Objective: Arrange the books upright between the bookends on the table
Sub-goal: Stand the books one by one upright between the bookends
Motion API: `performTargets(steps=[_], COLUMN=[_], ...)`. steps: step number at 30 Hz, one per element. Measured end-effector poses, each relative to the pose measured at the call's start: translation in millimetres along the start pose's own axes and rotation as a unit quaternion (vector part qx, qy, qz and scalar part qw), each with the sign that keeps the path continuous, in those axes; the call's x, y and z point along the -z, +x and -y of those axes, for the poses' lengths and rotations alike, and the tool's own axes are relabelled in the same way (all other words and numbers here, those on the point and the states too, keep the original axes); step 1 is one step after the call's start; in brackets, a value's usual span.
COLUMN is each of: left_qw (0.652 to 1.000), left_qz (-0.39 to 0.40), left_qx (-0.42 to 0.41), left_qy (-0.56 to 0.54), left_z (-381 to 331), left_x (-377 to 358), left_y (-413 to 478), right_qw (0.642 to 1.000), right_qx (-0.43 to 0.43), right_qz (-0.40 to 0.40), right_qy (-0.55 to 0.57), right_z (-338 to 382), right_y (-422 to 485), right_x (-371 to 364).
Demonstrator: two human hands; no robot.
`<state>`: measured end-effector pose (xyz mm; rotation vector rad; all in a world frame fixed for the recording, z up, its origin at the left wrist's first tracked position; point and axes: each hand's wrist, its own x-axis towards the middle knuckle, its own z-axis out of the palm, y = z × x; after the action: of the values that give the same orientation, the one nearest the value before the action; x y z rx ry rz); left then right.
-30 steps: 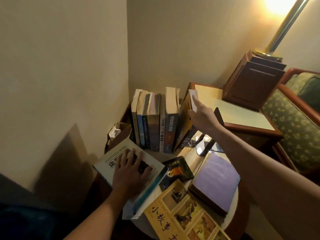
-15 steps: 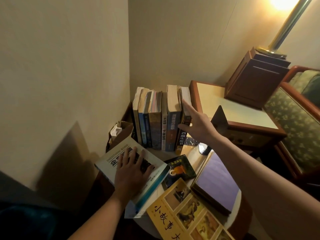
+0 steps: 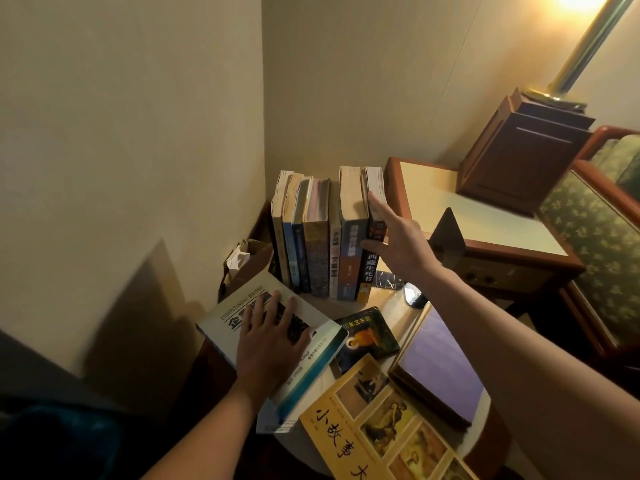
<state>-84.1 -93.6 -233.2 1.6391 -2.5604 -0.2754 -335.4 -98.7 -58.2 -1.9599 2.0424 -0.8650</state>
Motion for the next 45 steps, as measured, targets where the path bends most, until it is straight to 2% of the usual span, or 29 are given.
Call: performTargets(steps=[4,9,11,14,18,20,22,25,28,31,34,37,42,45], left_qw=[1.0,1.0,1.0,0.999,0.994,0.988,0.978,0.958,0.919,0.855,0.823,0.778,0.738,0.734], left_qz=[-0.024,0.0,0.009,0.007,-0.037,-0.047,-0.043,-0.022,0.016,0.011,-0.013,-0.053,-0.148,-0.11], left_qx=[-0.001,0.003,0.009,0.01,0.06,0.102,0.153,0.219,0.263,0.272,0.261,0.237,0.265,0.276], left_qy=[-0.019,-0.009,-0.014,-0.032,-0.086,-0.106,-0.132,-0.182,-0.295,-0.442,-0.505,-0.579,-0.603,-0.611], left_z=[1,0,-1,1,8,17,27,35,41,48,56,62,62,65], left_x=[-3,3,4,4,4,3,4,12,9,0,0,7,34,48], left_y=[0,1,1,-1,-15,-25,-34,-47,-48,-44,-41,-39,-29,-14], right_qw=[1.0,0.998,0.995,0.976,0.939,0.936,0.942,0.944,0.949,0.945,0.941,0.944,0.945,0.946], right_qx=[-0.011,-0.039,-0.071,-0.17,-0.287,-0.288,-0.255,-0.206,-0.172,-0.162,-0.139,-0.121,-0.107,-0.105], right_qz=[-0.007,-0.037,-0.044,-0.037,0.016,0.066,0.161,0.249,0.263,0.283,0.3,0.294,0.301,0.299], right_qy=[0.0,0.03,0.059,0.129,0.192,0.19,0.148,0.07,0.021,-0.013,-0.073,-0.084,-0.074,-0.063], right_z=[0,-4,-7,-2,9,16,26,35,40,40,41,42,48,53], right_y=[-7,-21,-30,-48,-76,-88,-97,-103,-104,-104,-104,-102,-100,-99], right_x=[-1,-9,-15,-28,-55,-67,-78,-94,-106,-113,-118,-122,-127,-130])
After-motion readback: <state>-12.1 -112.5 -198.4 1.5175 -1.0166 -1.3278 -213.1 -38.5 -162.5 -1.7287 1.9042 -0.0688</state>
